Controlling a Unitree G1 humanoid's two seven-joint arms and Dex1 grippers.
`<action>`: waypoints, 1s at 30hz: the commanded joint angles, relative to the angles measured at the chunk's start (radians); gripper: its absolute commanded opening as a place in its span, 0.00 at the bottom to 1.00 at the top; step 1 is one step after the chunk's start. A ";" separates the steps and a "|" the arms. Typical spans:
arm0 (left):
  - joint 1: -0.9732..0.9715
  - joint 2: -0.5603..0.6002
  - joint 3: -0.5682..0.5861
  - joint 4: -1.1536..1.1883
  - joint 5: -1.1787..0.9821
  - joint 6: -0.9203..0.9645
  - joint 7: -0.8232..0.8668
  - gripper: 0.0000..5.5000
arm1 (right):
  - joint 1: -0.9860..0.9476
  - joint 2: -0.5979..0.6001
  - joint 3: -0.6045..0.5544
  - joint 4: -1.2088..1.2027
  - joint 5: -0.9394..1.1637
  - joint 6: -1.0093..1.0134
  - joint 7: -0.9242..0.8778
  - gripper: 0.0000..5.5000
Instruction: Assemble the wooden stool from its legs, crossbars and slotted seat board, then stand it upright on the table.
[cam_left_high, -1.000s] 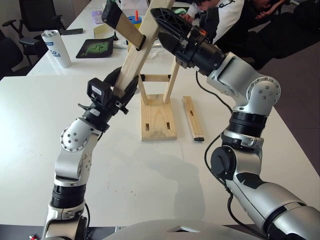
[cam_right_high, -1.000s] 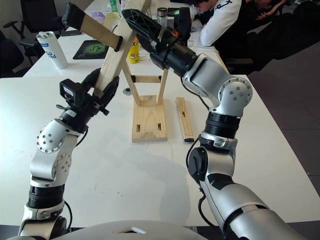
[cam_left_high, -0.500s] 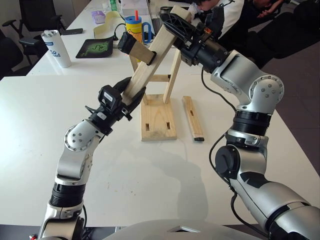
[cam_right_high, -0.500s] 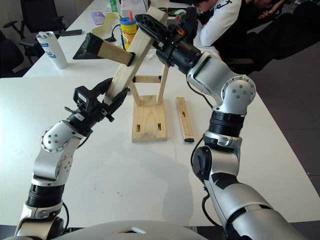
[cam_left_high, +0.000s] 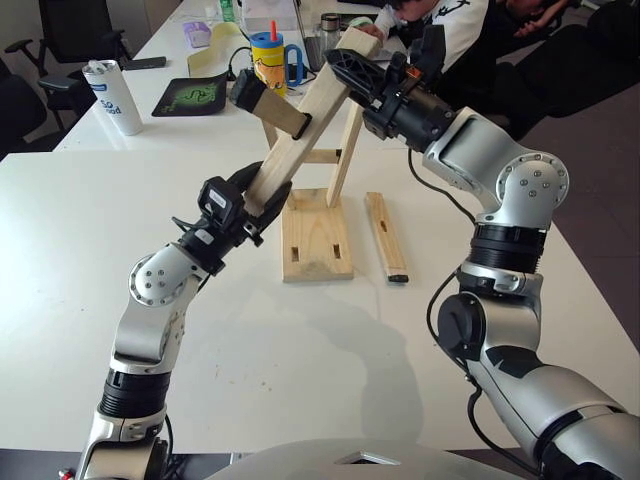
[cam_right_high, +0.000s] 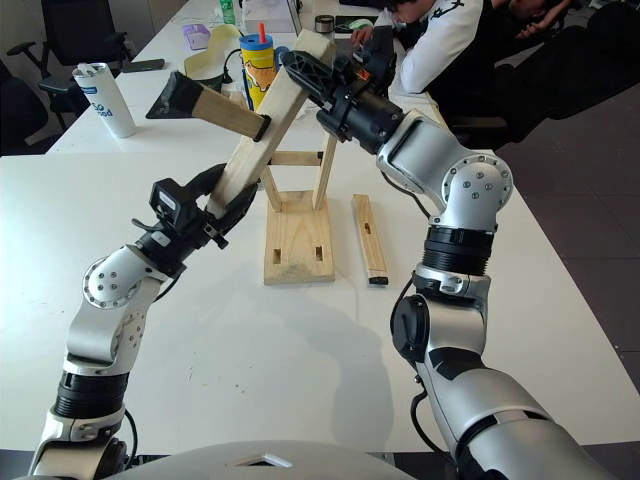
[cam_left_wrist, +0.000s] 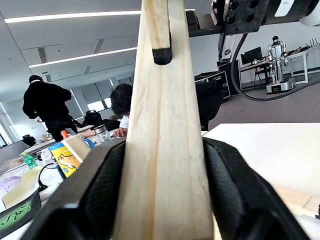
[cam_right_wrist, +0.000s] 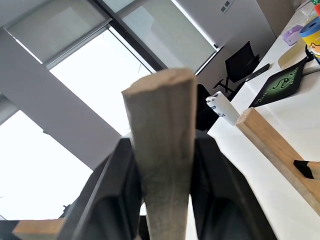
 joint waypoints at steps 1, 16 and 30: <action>0.055 0.030 -0.002 0.056 0.018 0.028 -0.020 0.57 | 0.030 -0.079 0.070 -0.017 -0.206 -0.140 0.079 0.19; 0.198 0.146 -0.175 0.201 0.088 0.137 -0.227 0.63 | 0.264 -0.072 0.145 -0.210 -0.458 -0.244 0.086 0.19; 0.051 0.022 -0.179 0.363 0.052 0.153 -0.238 0.63 | 0.306 -0.080 0.221 -0.251 -0.604 -0.281 0.148 0.19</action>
